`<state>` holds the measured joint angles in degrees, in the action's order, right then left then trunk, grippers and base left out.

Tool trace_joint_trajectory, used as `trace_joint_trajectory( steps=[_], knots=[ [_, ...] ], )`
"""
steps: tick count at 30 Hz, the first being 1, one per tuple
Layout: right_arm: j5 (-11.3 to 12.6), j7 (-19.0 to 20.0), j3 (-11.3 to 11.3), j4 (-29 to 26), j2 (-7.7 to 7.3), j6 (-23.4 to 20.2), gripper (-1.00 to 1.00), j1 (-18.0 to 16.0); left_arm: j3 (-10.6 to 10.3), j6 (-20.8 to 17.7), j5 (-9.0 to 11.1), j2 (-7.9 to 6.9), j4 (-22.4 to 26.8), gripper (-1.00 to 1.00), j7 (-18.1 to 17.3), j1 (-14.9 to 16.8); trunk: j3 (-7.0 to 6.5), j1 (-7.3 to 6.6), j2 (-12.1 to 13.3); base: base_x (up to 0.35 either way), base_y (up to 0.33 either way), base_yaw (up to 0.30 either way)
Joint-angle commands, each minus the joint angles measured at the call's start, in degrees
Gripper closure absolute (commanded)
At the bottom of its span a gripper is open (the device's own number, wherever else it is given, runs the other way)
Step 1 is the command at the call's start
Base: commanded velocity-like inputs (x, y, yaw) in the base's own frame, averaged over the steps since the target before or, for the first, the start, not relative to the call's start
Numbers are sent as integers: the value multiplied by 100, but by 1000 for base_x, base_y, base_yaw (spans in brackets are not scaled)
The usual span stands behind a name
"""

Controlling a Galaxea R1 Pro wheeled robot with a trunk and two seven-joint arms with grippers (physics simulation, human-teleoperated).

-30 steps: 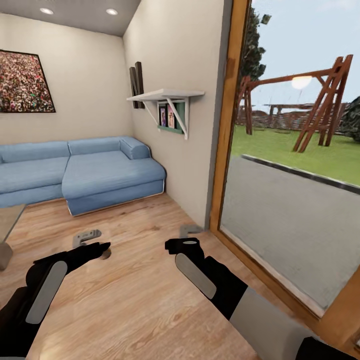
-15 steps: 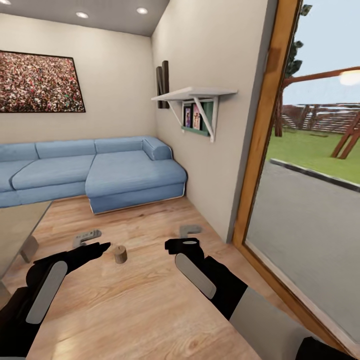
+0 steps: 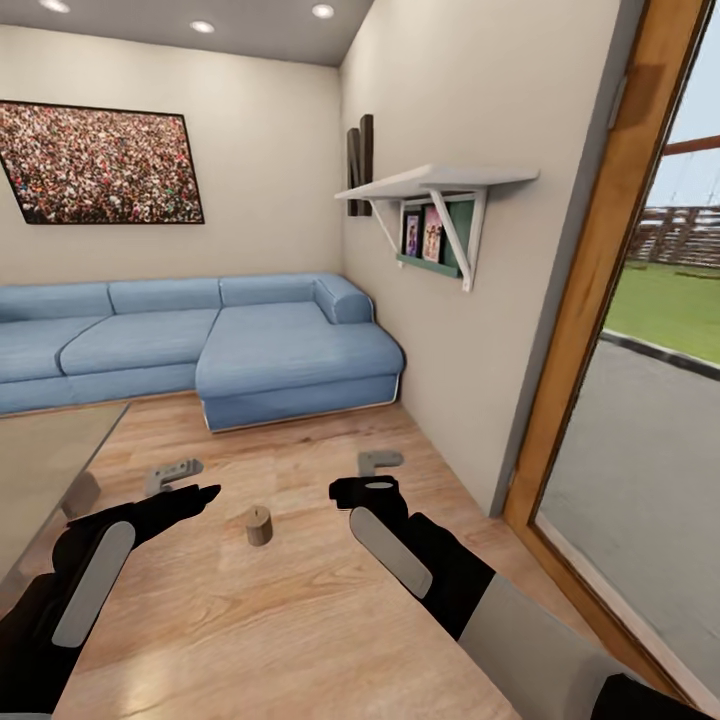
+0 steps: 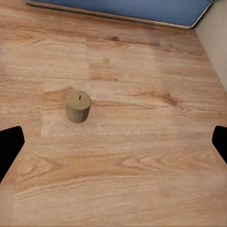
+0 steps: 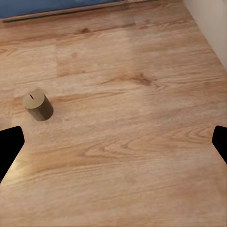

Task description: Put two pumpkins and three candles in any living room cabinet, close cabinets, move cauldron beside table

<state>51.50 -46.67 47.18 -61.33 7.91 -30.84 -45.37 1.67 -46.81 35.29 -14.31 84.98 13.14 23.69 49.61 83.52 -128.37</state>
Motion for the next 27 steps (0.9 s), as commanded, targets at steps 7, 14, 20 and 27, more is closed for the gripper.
trace_joint_trajectory(
  steps=[7,14,20,27],
  knots=[
    [35,-44,11,-2,-3,-17,-100,-7,0,-21,63,-3,2,-100,49,3,7,3,-3,340,0,6],
    [36,-43,3,-2,-6,-15,-100,-7,0,-21,65,-5,2,-100,49,2,7,3,-3,340,0,1],
    [36,-44,2,-1,-7,-10,-100,-7,0,-21,66,-8,2,-100,49,4,7,3,-3,340,0,0],
    [36,-41,2,-1,-5,-10,-100,-7,0,-21,64,-6,-2,-100,53,4,7,3,-3,340,0,0]
  ],
)
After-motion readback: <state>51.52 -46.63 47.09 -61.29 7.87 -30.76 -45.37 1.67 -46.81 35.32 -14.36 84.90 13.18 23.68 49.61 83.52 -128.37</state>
